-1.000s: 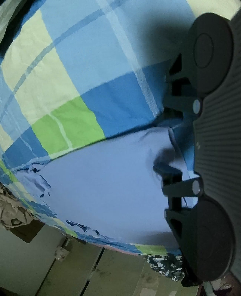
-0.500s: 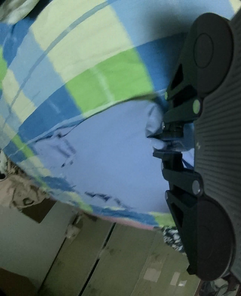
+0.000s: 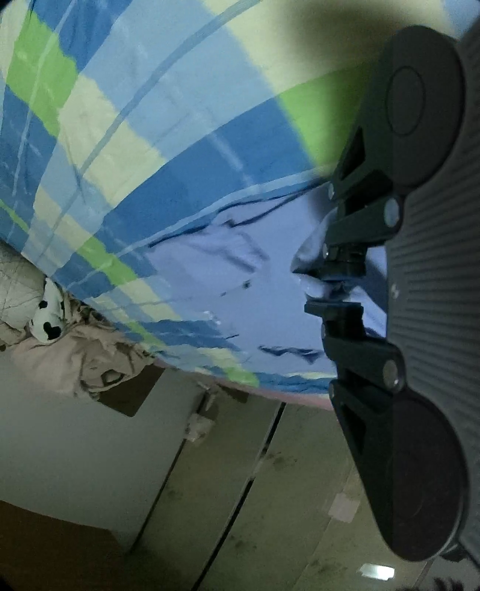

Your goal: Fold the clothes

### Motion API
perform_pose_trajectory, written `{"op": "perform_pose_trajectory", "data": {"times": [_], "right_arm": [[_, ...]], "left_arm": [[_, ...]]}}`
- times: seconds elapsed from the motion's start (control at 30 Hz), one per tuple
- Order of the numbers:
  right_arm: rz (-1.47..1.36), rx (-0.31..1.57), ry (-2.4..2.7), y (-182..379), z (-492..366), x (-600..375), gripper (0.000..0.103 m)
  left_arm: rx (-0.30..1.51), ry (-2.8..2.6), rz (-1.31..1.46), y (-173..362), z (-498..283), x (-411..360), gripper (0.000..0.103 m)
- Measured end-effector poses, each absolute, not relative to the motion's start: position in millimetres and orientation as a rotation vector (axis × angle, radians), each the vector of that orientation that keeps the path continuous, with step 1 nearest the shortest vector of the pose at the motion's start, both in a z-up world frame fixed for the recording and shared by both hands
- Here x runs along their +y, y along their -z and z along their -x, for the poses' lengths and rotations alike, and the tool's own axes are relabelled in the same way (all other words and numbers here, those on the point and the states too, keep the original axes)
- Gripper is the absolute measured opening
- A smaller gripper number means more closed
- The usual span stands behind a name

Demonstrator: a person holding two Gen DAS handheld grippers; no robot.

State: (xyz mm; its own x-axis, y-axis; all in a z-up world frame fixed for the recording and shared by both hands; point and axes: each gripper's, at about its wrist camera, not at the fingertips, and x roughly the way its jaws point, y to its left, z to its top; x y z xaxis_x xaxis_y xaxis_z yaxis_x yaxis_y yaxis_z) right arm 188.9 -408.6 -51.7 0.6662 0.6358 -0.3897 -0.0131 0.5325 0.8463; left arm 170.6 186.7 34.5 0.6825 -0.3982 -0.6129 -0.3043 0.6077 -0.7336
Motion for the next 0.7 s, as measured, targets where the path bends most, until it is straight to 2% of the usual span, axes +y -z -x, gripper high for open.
{"op": "perform_pose_trajectory", "data": {"times": [0.2, 0.7], "right_arm": [[-0.927, 0.707, -0.462, 36.0, -246.8, -413.5, 0.013], [-0.862, 0.664, -0.306, 55.6, -358.3, -392.5, 0.012]], "left_arm": [[0.789, 0.014, 0.949, -46.5, -223.8, 178.7, 0.007], [0.874, 0.019, 0.849, -16.0, -376.1, 183.4, 0.007]]}}
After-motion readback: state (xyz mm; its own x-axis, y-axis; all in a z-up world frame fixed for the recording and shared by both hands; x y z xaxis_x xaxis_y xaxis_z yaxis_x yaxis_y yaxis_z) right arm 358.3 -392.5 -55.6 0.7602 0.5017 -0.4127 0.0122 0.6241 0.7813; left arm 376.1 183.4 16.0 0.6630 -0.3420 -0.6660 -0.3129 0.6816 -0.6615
